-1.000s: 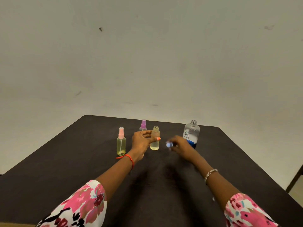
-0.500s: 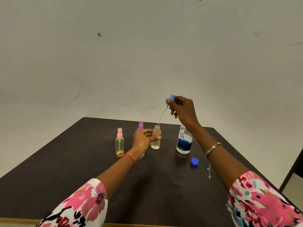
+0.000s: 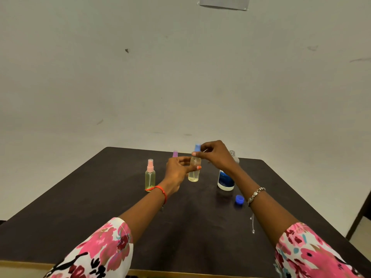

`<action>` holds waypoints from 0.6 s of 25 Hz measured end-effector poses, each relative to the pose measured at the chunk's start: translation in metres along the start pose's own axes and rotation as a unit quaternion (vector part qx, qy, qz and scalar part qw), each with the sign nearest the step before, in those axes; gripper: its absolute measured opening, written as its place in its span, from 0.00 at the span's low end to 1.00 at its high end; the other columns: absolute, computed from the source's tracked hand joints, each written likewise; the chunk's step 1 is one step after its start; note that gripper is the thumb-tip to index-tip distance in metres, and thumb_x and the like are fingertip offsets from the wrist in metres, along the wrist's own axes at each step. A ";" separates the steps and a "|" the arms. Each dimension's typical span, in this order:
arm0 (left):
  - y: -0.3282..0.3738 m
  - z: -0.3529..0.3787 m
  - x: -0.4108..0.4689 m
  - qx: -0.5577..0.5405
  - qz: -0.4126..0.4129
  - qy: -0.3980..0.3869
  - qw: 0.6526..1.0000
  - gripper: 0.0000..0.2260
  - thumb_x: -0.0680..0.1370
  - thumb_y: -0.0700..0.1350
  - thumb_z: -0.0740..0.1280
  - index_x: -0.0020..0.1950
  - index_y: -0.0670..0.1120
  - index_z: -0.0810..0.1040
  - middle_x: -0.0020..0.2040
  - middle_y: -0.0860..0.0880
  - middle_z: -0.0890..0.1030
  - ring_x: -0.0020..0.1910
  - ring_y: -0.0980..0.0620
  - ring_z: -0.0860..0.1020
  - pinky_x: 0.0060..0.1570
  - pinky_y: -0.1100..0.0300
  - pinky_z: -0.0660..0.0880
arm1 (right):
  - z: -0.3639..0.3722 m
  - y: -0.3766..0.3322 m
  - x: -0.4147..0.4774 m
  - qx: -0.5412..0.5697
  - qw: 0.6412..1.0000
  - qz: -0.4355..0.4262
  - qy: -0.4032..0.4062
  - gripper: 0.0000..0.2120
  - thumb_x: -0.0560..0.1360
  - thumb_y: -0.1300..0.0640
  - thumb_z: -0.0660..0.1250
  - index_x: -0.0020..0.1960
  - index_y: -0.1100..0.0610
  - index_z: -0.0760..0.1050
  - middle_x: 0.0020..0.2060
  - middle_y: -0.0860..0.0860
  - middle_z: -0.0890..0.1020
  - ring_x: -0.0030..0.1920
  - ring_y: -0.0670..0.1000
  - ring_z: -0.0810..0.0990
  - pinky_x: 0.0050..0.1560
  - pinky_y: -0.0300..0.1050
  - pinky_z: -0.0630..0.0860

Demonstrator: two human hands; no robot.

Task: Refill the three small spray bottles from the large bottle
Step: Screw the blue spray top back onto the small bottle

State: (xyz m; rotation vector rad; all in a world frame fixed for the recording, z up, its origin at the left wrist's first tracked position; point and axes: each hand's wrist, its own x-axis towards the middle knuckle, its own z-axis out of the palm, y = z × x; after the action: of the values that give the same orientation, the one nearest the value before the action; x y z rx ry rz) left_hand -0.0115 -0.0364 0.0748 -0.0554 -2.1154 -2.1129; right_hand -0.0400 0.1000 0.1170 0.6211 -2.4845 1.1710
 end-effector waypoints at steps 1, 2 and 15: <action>0.000 -0.001 -0.001 0.001 0.001 0.000 1.000 0.20 0.67 0.36 0.74 0.58 0.39 0.77 0.54 0.42 0.82 0.55 0.46 0.80 0.57 0.48 0.77 | 0.001 0.001 0.000 0.007 1.000 0.008 0.003 0.15 0.68 0.53 0.73 0.42 0.66 0.79 0.35 0.61 0.80 0.35 0.52 0.75 0.36 0.40 0.70; 0.000 -0.001 -0.002 0.001 0.002 0.001 1.000 0.19 0.67 0.36 0.74 0.58 0.39 0.78 0.54 0.42 0.82 0.54 0.46 0.80 0.56 0.49 0.77 | 0.003 0.000 0.001 0.007 1.000 0.019 0.008 0.16 0.67 0.52 0.74 0.39 0.66 0.78 0.33 0.61 0.78 0.33 0.51 0.74 0.35 0.41 0.69; 0.000 0.002 0.000 -0.009 -0.017 0.007 1.000 0.22 0.66 0.38 0.75 0.59 0.40 0.77 0.56 0.41 0.81 0.56 0.44 0.79 0.58 0.43 0.75 | -0.007 -0.010 0.005 -0.013 0.999 0.010 -0.045 0.13 0.68 0.59 0.72 0.50 0.63 0.78 0.40 0.58 0.81 0.32 0.46 0.77 0.32 0.32 0.73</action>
State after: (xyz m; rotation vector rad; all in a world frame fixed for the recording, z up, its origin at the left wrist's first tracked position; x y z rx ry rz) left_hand -0.0112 -0.0346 0.0743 -0.0061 -2.1043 -2.1444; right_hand -0.0381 0.0991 0.1299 0.6577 -2.5821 1.1387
